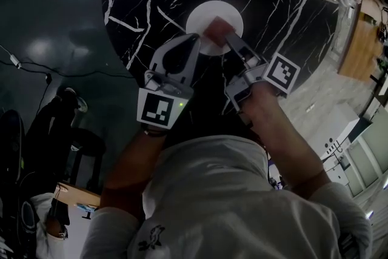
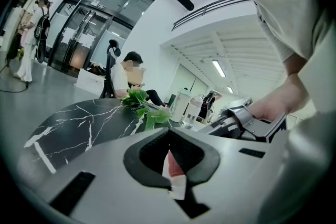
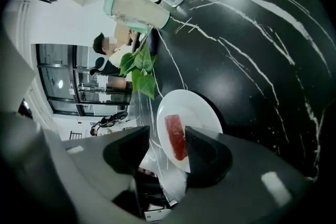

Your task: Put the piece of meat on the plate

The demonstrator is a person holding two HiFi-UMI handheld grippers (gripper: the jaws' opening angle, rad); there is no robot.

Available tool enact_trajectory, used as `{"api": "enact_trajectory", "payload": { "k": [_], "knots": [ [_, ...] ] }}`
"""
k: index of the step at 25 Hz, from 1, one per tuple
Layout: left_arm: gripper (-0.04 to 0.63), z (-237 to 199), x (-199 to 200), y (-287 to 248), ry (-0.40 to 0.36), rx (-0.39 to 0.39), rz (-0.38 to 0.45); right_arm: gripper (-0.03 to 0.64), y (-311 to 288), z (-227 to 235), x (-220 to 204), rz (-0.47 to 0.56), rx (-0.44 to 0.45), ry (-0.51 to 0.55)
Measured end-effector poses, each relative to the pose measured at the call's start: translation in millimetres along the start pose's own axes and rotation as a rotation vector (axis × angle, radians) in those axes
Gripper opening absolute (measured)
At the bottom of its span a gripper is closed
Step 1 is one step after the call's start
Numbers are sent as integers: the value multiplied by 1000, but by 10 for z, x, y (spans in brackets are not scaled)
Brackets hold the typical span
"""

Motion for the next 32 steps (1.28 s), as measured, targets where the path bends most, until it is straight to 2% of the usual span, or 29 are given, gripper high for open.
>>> {"api": "enact_trajectory", "payload": {
  "k": [6,10,15,20,23,28,30,32],
  "knots": [
    [6,33,112,77,-16,-17,17,178,180,-1,53,38,13,0],
    [6,84,225,169,-40,-41,27,178,262,-125,-13,67,59,-4],
    [6,251,491,330,-33,-68,42,178,476,-370,-181,93,125,-17],
    [6,484,792,475,-73,-125,48,176,778,-637,-265,129,206,-8],
    [6,576,970,557,-78,-147,45,124,991,-797,-279,169,266,47],
    [6,627,1371,684,-185,-212,120,33,1317,-1213,-370,253,410,129],
    [6,759,1515,755,-178,-244,145,2,1519,-1336,-435,268,470,127],
    [6,933,1679,875,-161,-282,163,2,1734,-1492,-525,274,527,148]
  ]
}}
Point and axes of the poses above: the fingertips, and each gripper's own axes: y backward along the fingers, z to its right, x out of its top, the point moved 10 cm from there along y, backward along the fingers, and after that the axes turned 5 degrees about z, right-handed, at the moved point
